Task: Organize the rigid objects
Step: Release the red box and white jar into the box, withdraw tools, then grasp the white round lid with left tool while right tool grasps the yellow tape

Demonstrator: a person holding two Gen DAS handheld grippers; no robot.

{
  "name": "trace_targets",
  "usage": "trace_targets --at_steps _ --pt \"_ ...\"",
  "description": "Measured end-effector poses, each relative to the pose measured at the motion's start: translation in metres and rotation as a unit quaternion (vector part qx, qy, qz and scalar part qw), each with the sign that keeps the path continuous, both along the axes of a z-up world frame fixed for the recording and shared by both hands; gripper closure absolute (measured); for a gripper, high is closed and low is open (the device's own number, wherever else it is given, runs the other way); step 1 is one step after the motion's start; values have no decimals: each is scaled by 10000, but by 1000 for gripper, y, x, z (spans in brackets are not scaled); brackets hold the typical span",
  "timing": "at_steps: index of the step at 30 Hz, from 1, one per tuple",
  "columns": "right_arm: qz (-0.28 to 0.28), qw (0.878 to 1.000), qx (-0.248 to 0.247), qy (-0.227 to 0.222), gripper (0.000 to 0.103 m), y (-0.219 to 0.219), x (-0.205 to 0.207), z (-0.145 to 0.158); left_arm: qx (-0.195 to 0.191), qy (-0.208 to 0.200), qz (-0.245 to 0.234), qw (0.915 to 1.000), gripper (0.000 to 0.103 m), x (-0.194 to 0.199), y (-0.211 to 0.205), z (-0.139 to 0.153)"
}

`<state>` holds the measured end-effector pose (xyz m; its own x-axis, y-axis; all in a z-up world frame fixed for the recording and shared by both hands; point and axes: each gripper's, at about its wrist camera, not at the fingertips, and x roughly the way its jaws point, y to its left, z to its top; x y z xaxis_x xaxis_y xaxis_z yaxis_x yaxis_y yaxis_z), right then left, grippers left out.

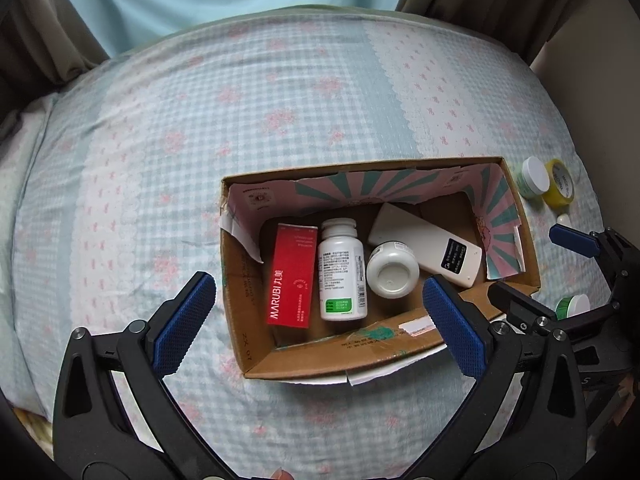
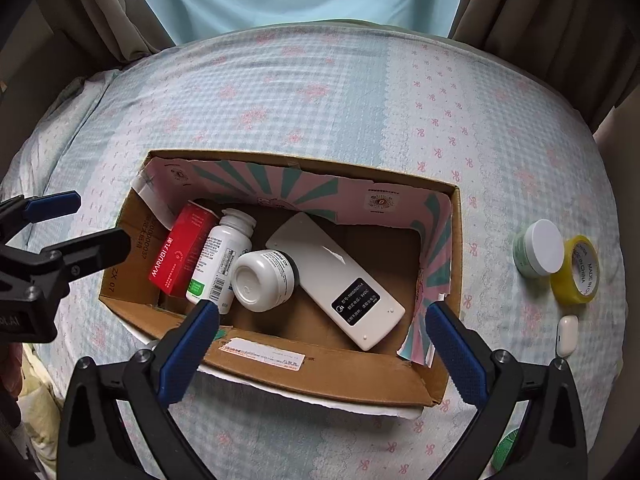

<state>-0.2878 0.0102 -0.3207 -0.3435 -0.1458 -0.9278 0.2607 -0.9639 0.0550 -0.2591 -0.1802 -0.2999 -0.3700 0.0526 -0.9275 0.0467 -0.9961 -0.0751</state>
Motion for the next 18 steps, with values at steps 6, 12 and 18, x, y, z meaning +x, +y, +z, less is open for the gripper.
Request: trace_targets --at_steps 6,12,18 --pt "52 9997 -142 166 0 33 16 33 -82 215 286 9993 0 27 26 27" --pt "-178 9983 -352 433 0 99 35 69 58 356 324 9988 0 51 82 46" --pt "-297 9965 -140 774 0 182 48 97 274 412 -307 9983 0 67 175 49"
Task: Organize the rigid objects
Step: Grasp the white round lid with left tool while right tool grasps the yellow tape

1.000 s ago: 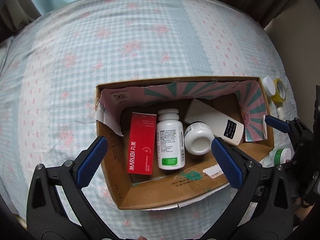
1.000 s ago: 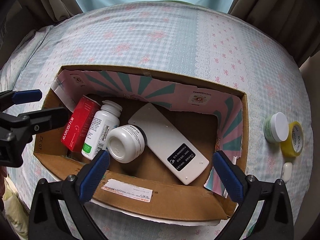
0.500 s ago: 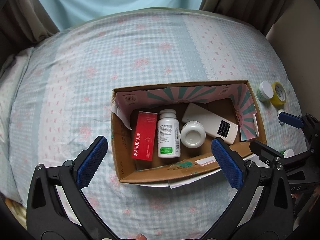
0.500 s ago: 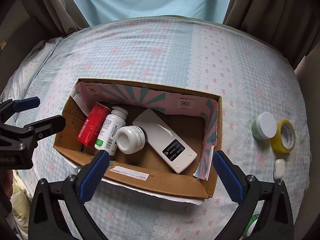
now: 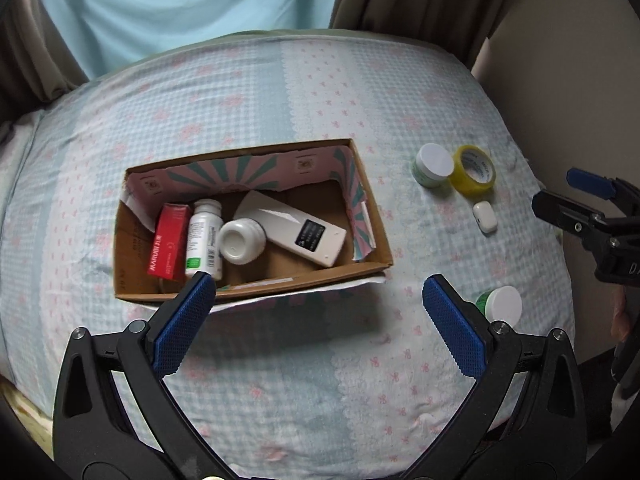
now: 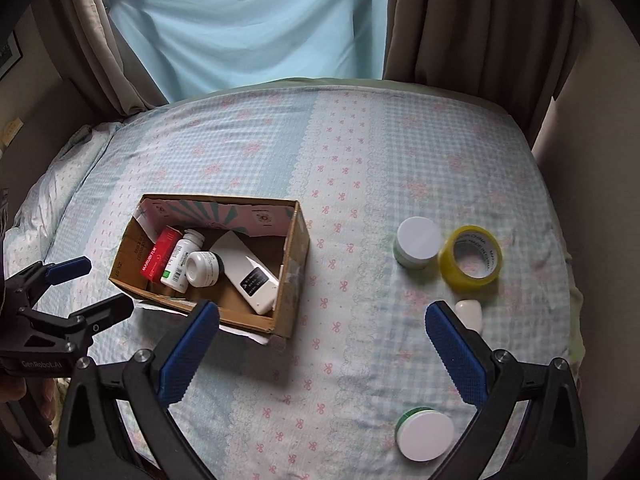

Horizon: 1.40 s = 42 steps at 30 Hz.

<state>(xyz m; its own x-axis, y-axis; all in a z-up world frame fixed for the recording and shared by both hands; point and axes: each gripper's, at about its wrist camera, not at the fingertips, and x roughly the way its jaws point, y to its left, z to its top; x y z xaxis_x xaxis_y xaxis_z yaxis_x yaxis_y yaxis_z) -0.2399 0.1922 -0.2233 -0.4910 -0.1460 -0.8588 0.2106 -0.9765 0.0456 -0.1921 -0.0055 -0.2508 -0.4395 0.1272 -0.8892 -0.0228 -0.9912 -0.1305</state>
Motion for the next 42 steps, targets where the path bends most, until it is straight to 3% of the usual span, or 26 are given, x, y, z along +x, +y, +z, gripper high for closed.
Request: trace_targets --at_steps 6,10,18,25,31,42 --pt "-200 9985 483 182 0 76 -4 7 131 43 -727 9973 0 6 88 -2" --pt "-210 9988 411 179 0 114 -12 -2 162 109 -1205 9925 0 12 136 -11" --pt "166 9990 351 212 0 152 -45 -61 31 -50 -2165 9763 0 25 220 -89" --pt "496 9983 269 113 0 170 -78 -133 232 -248 -2461 9686 0 30 256 -151" --pt "874 9956 339 70 0 167 -102 -182 292 -220 -2533 9667 0 22 275 -182" --pt "1198 9920 301 258 0 154 -138 -212 355 -172 -2736 9610 2 9 301 -200"
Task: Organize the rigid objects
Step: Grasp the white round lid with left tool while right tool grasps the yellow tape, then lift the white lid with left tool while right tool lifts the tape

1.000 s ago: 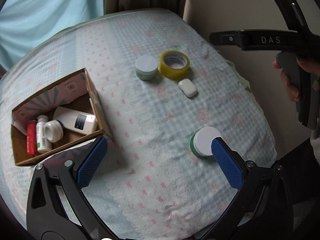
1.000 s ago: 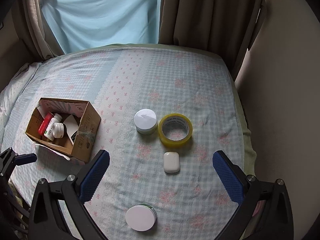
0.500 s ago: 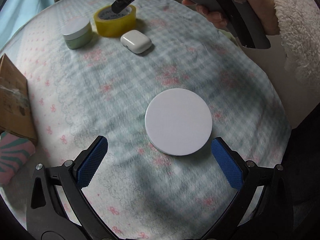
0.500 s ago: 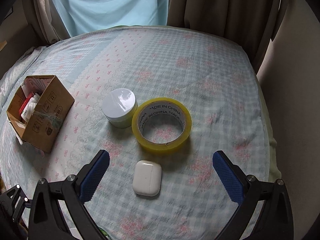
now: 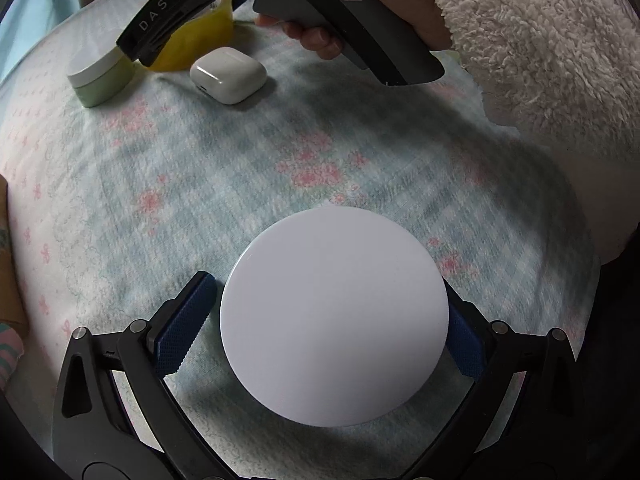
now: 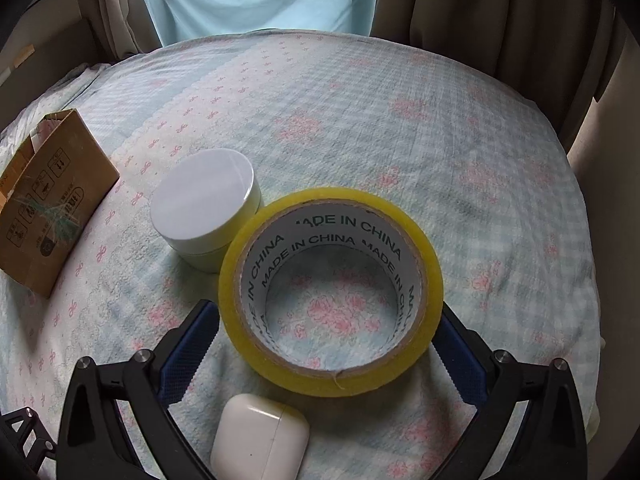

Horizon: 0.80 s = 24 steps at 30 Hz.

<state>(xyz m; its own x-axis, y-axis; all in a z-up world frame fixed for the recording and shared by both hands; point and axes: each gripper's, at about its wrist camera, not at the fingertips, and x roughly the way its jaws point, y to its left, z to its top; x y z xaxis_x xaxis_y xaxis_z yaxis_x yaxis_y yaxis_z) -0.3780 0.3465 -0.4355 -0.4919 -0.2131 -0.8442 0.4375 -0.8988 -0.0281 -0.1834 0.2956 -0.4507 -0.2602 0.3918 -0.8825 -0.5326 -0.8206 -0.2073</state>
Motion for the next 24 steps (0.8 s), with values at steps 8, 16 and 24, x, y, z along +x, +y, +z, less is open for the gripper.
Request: trace_targets --at_steps 8,16,24 --pt "156 9998 -8 97 0 -5 -18 -4 103 130 -81 9998 35 -8 9 4" --pt "105 9999 33 95 6 -5 -19 -3 97 8 -48 9999 36 -11 8 10" --pt "-154 9998 -33 75 7 3 -11 7 254 -32 333 9991 36 -16 -8 31"
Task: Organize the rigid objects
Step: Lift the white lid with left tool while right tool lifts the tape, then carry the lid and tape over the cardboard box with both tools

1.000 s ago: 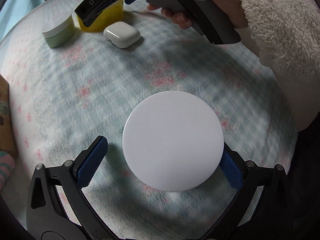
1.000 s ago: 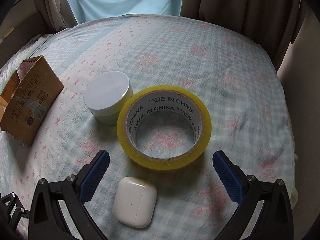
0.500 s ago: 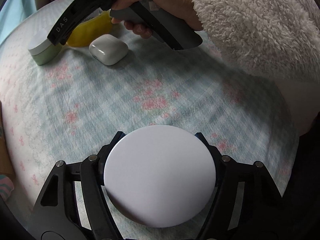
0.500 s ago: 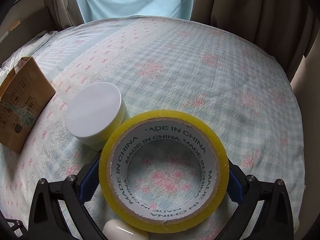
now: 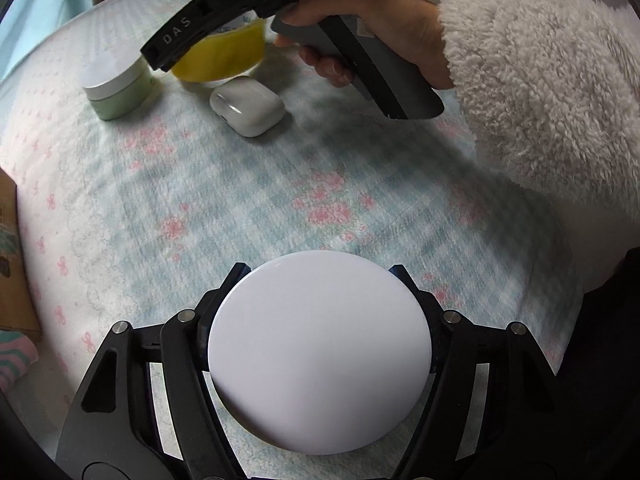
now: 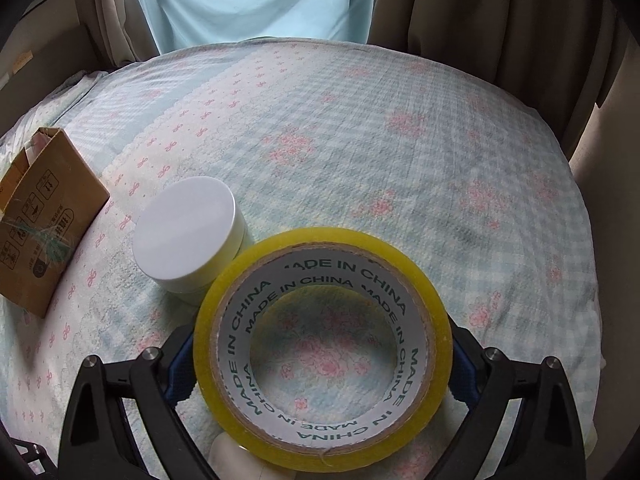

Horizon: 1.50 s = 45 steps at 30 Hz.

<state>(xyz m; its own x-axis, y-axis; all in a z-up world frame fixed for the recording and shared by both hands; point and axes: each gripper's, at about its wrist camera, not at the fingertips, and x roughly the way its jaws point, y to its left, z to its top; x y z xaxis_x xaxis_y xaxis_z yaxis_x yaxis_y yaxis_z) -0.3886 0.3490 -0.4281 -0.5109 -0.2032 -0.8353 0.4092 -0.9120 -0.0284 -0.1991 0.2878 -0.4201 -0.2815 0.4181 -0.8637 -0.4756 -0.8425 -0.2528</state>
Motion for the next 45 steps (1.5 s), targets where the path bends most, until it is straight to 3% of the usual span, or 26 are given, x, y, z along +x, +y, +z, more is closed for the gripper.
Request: trace_targets --at_steps 6,8,17,29,37,45 --pt "-340 9994 -17 -26 7 8 14 27 207 112 385 9990 36 0 -24 33" --pt "-440 9990 -60 -10 7 9 20 41 349 103 548 9978 36 -6 -51 44" --pt "-786 9967 -125 125 7 -10 49 111 499 292 1049 9928 36 -10 -101 92" --pt "-1084 9936 -282 129 7 -92 90 193 618 551 1953 9772 36 -16 -251 154" --pt "-1105 9919 -624 -105 7 -183 100 205 267 619 2362 9694 36 -22 -366 162" --pt "-1048 9898 -823 -510 7 -269 91 185 37 603 2575 9644 36 -39 -450 148"
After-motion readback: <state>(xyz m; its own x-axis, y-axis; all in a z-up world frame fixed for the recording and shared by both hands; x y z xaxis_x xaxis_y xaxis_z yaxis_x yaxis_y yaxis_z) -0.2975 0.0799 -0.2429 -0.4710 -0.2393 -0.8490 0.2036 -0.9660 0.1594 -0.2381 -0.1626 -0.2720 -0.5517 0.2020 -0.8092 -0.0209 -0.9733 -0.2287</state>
